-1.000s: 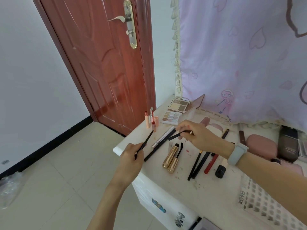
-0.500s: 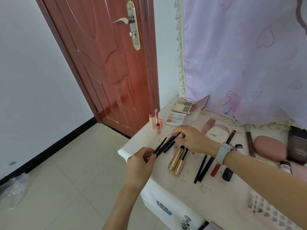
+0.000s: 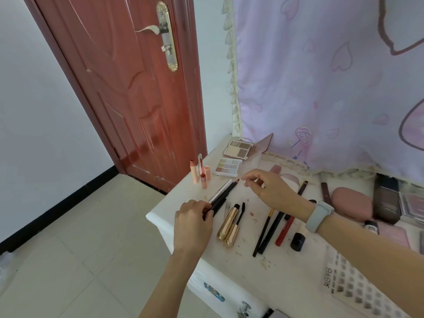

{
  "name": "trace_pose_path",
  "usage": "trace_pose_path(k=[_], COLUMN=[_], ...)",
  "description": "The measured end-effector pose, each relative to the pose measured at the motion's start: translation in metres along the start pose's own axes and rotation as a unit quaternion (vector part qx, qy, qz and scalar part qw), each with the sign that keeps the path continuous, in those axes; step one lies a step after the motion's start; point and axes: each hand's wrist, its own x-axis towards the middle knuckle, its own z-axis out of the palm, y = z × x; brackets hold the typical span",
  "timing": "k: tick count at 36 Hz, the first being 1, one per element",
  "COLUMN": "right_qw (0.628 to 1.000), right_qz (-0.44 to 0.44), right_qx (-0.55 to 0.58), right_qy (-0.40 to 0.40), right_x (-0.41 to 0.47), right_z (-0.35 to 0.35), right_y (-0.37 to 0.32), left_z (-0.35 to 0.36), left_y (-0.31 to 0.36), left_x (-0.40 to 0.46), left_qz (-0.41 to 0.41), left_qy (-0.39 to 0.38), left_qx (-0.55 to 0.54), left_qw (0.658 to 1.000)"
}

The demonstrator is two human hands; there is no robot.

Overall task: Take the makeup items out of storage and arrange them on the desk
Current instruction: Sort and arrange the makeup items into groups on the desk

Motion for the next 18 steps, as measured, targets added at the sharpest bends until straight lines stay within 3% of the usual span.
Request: trace_pose_path(k=[18], right_qw=[1.0], right_qz=[0.009], right_qx=[0.001], right_qy=[-0.004], right_x=[-0.0024], right_z=[-0.0007], right_y=[0.0039], left_z=[0.0086], left_y=[0.0008], left_x=[0.003], left_qz=[0.031], left_qy=[0.033], left_qx=[0.1], left_qw=[0.994])
